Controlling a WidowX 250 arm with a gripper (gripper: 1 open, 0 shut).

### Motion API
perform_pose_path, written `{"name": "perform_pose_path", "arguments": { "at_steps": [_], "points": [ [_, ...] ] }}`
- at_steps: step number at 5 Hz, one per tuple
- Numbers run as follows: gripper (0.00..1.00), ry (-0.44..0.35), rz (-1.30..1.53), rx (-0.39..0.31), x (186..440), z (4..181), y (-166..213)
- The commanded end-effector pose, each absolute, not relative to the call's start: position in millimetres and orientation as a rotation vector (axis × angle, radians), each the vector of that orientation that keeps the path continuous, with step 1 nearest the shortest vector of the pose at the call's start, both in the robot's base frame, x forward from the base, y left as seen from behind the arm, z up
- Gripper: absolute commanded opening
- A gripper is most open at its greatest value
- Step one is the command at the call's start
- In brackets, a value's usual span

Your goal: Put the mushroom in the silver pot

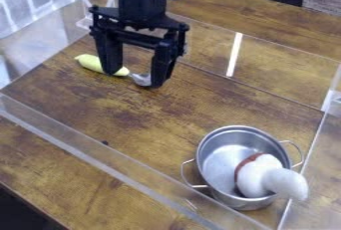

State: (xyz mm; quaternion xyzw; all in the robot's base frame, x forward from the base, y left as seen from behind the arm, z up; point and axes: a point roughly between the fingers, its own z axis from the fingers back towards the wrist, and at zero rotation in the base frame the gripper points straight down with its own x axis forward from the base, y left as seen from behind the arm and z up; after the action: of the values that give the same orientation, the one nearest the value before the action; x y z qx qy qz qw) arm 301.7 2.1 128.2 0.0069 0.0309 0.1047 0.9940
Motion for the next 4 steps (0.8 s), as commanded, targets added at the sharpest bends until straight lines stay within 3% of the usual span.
{"name": "perform_pose_path", "arguments": {
  "at_steps": [1, 3, 4],
  "points": [
    [1.00, -0.003, 0.222, 0.016, 309.4, 141.5, -5.0],
    [1.00, -0.016, 0.072, 0.008, 296.8, 132.9, -15.2],
    [1.00, -0.039, 0.071, 0.037, 309.0, 131.1, -5.6]
  ]
}}
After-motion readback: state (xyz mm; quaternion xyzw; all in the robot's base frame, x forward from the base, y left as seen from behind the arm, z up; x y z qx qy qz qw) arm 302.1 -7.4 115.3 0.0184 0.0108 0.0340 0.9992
